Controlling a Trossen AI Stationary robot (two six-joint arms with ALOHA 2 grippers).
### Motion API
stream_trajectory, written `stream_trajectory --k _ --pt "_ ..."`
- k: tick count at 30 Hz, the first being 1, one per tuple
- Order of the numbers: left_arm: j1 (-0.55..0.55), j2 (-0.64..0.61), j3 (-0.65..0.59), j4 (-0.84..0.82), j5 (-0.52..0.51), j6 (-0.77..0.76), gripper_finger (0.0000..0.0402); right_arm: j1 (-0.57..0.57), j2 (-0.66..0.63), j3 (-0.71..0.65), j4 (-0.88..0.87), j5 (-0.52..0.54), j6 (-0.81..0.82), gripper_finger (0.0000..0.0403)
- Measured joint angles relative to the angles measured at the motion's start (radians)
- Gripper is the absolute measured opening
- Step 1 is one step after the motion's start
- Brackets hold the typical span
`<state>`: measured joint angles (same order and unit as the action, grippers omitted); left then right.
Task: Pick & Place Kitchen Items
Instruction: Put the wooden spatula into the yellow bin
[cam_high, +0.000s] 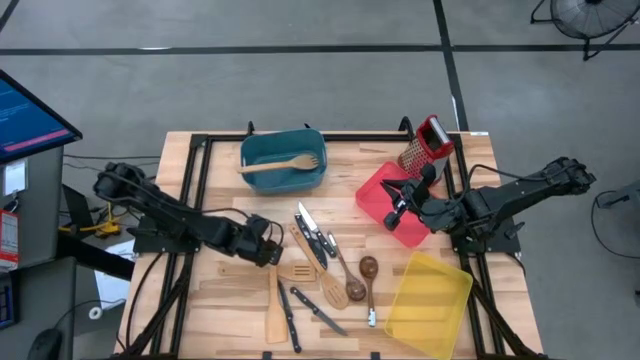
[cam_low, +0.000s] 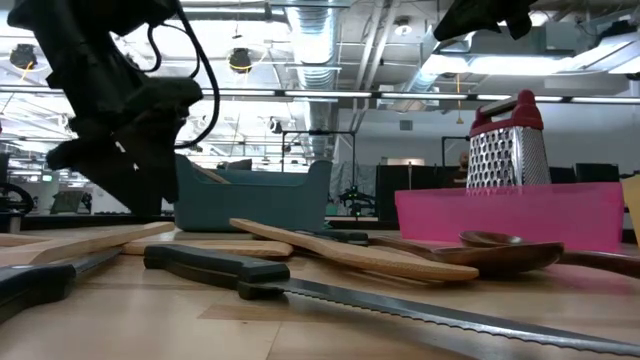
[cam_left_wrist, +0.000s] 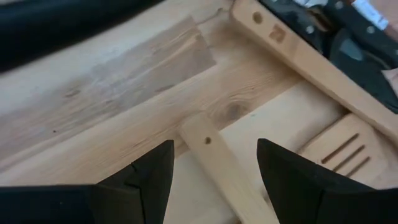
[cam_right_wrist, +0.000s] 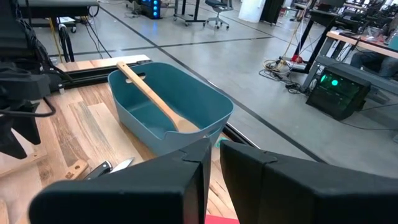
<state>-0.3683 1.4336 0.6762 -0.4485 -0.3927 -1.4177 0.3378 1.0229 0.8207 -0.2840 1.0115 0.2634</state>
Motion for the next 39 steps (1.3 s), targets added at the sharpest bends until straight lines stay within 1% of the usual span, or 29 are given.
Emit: stream_trajectory --k 7,12,19,22,29,33,36,39 --pt "-0.014 0.048 0.000 0.011 0.000 -0.039 0.0214 0.002 0.000 0.000 0.000 0.000 0.000 0.0047" --pt "-0.014 0.095 0.000 0.053 0.001 -0.039 0.0214 0.002 0.000 0.000 0.000 0.000 0.000 0.0047" --pt "-0.014 0.136 0.003 0.053 -0.001 -0.037 0.0209 0.002 0.000 0.000 0.000 0.000 0.000 0.0047" --pt "-0.013 0.127 0.002 0.048 0.005 -0.037 0.0187 0.002 0.000 0.000 0.000 0.000 0.000 0.0047" --pt "-0.013 0.098 -0.001 0.053 0.017 -0.033 0.0107 0.002 0.000 0.000 0.000 0.000 0.000 0.0047" --pt "-0.013 0.098 -0.001 0.049 0.009 -0.030 0.0069 0.002 0.000 0.000 0.000 0.000 0.000 0.0047" --pt "-0.013 0.098 -0.001 0.052 0.008 -0.025 0.0053 0.002 0.000 0.000 0.000 -0.001 0.000 0.0047" --pt "-0.013 0.098 -0.001 0.052 0.007 -0.023 0.0054 0.002 0.000 0.000 0.000 -0.001 0.000 0.0047"
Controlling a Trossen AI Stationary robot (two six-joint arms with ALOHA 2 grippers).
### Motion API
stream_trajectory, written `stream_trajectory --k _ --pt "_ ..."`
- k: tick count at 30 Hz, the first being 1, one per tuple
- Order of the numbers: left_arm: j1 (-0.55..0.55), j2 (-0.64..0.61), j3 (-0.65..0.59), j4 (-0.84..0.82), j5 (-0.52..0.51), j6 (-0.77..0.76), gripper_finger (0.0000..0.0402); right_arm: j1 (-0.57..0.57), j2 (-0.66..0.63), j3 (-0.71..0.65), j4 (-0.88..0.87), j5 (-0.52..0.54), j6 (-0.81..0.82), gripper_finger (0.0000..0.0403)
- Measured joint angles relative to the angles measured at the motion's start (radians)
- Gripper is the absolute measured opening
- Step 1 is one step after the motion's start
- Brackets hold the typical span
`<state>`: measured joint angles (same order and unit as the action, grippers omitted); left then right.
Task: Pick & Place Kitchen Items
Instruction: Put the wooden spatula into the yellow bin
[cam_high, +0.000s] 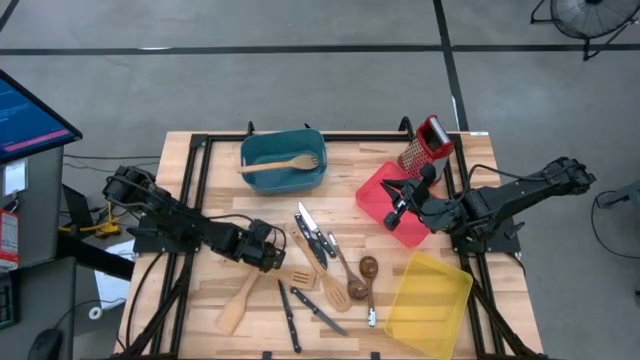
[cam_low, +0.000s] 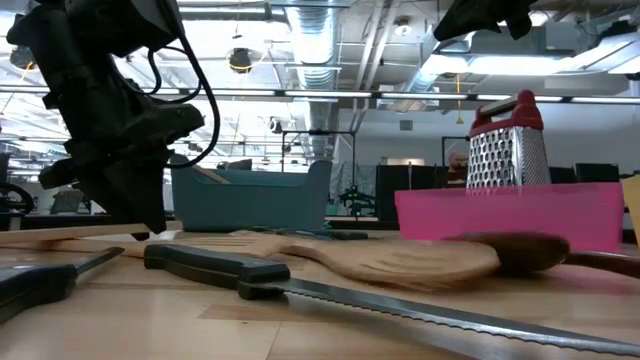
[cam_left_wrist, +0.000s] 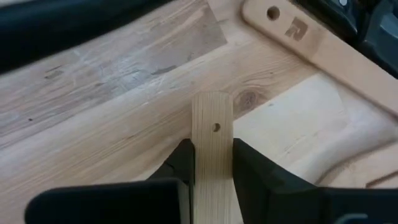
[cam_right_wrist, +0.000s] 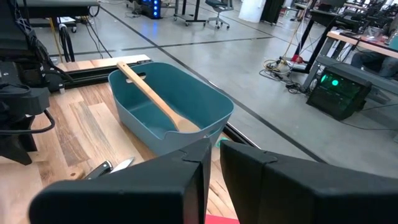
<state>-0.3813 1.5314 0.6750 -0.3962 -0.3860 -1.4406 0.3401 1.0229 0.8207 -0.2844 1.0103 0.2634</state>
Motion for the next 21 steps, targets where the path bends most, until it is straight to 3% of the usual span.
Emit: stream_trajectory --k 11,21 --pt "0.000 -0.033 0.000 0.020 -0.001 0.020 0.0058 0.000 0.000 0.000 0.000 0.000 0.000 0.0047" --pt "0.000 -0.299 0.000 0.036 -0.060 0.145 0.0059 0.000 0.000 0.000 0.000 0.000 0.000 0.0047"
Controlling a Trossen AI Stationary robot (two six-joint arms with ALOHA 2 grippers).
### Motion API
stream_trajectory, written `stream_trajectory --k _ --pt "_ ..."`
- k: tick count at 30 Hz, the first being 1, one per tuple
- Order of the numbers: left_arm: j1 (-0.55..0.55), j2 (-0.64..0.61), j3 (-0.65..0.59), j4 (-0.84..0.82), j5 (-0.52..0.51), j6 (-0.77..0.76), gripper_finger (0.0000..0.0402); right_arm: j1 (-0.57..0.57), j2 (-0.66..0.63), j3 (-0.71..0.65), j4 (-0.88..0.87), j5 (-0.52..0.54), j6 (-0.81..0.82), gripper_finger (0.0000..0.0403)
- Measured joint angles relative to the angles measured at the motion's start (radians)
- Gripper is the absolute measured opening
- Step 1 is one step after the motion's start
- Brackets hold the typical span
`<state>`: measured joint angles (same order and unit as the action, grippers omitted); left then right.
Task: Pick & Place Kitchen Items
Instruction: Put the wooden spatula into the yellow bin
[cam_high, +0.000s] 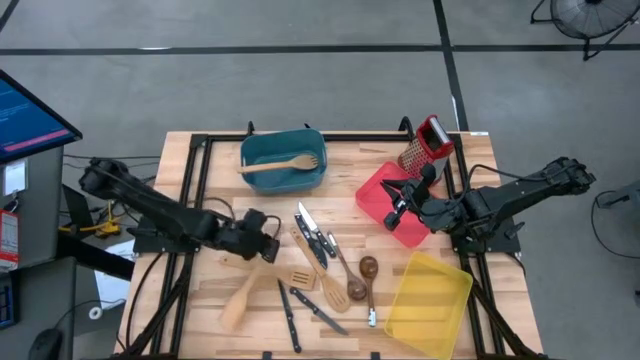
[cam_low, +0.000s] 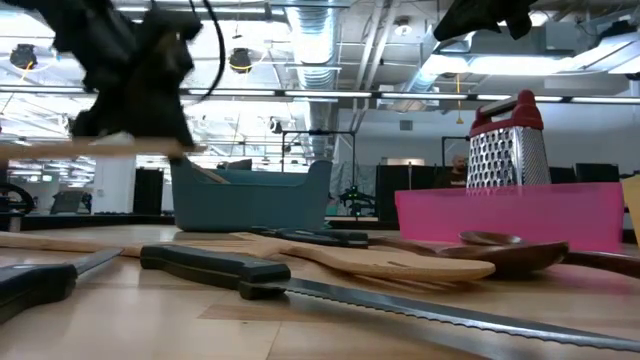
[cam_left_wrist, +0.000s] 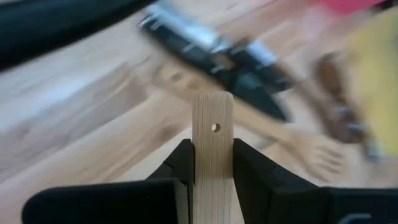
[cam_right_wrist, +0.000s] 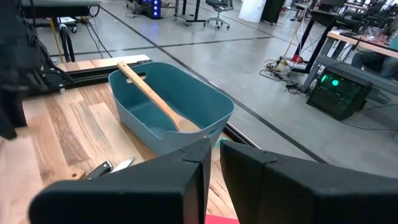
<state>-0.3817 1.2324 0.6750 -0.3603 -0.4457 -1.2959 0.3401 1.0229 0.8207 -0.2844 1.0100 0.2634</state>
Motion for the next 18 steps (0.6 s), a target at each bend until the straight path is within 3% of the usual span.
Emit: stream_trajectory --k 10,18 --pt "0.001 -0.323 0.000 0.269 -0.042 0.382 0.0059 0.000 0.000 0.000 0.000 0.000 0.000 0.0047" --pt "0.001 -0.464 0.000 0.567 0.116 0.702 0.0059 0.000 0.000 0.000 0.000 0.000 0.000 0.0047"
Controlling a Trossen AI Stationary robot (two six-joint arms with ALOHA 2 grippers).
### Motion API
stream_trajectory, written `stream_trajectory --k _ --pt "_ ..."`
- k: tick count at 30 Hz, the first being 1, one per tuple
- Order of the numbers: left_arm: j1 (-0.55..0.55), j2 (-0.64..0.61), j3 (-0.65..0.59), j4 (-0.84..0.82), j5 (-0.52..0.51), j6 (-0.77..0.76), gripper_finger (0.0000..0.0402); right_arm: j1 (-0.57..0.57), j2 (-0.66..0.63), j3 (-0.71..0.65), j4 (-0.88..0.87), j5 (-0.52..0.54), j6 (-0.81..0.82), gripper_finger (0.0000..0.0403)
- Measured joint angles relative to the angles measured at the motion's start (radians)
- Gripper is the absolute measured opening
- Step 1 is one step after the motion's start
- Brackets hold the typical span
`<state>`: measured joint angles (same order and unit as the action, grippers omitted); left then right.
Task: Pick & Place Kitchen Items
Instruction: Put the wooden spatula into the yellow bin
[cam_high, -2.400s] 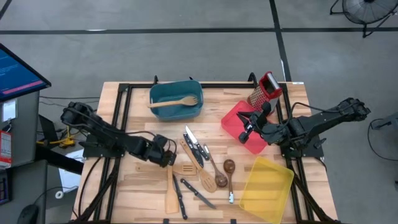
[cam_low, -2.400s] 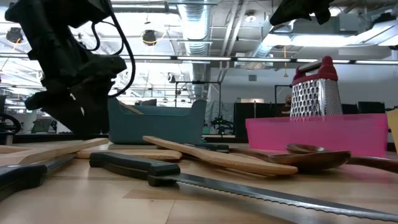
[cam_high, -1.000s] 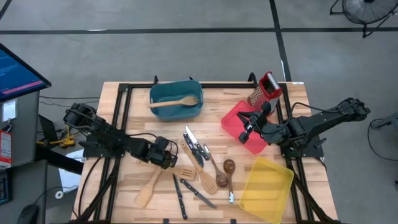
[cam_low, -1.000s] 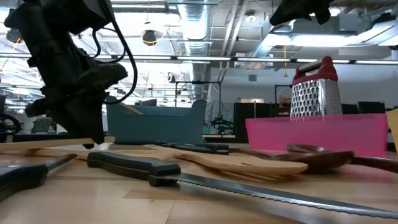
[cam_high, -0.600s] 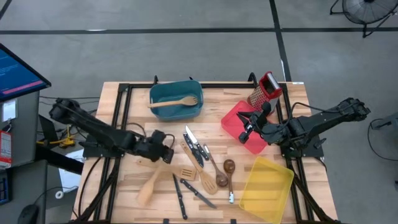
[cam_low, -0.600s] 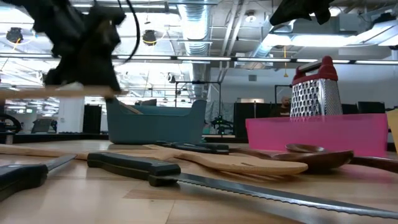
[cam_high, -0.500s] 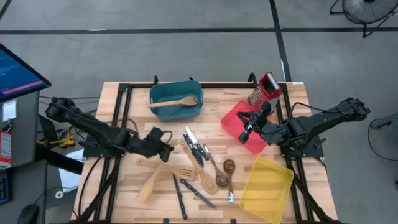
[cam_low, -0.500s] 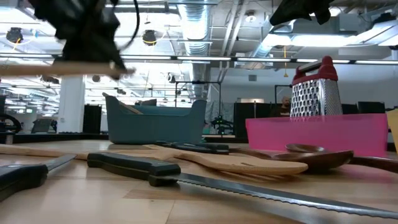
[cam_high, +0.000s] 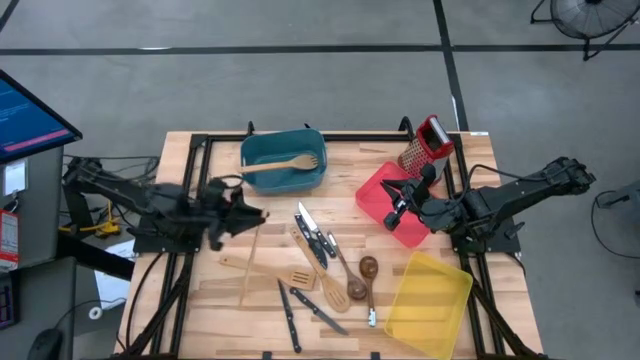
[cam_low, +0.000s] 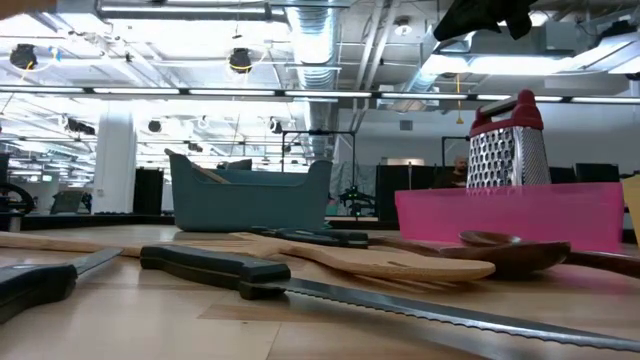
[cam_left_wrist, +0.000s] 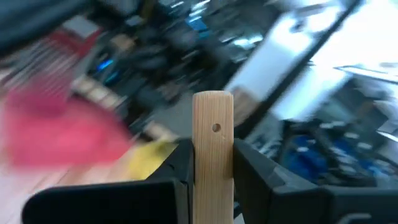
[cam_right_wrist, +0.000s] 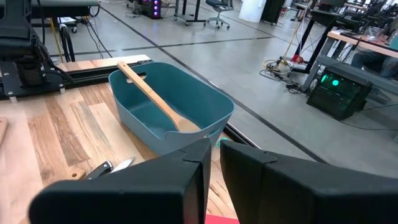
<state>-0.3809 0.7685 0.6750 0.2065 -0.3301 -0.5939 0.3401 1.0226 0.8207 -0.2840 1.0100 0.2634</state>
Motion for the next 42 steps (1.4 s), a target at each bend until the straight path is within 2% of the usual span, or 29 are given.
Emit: stream_trajectory --k 9,13,21,27,30,35,39,42 --pt "0.000 -0.016 0.000 0.373 0.389 0.293 0.0059 0.000 0.000 0.000 0.000 0.000 0.000 0.0047" --pt "0.000 -0.015 0.001 0.413 0.468 0.348 0.0059 0.000 0.000 0.000 0.000 0.000 0.000 0.0047" --pt "0.000 -0.013 0.001 0.415 0.456 0.363 0.0059 0.000 0.000 0.000 0.000 0.000 0.001 0.0047" --pt "0.002 0.023 0.001 0.423 0.325 0.516 0.0059 -0.015 0.000 0.000 0.039 -0.031 0.073 0.0065" --pt "0.026 0.061 0.001 0.439 0.239 0.560 0.0059 -0.028 0.006 0.000 0.083 -0.077 0.075 0.0098" --pt "0.088 0.154 0.001 0.485 0.137 0.561 0.0059 -0.048 0.051 0.000 0.221 -0.174 -0.021 0.0180" --pt "0.143 0.245 0.001 0.565 0.120 0.557 0.0059 -0.063 0.127 0.000 0.392 -0.264 -0.124 0.0246" --pt "0.176 0.306 0.001 0.633 0.121 0.529 0.0059 -0.076 0.191 0.000 0.524 -0.307 -0.179 0.0277"
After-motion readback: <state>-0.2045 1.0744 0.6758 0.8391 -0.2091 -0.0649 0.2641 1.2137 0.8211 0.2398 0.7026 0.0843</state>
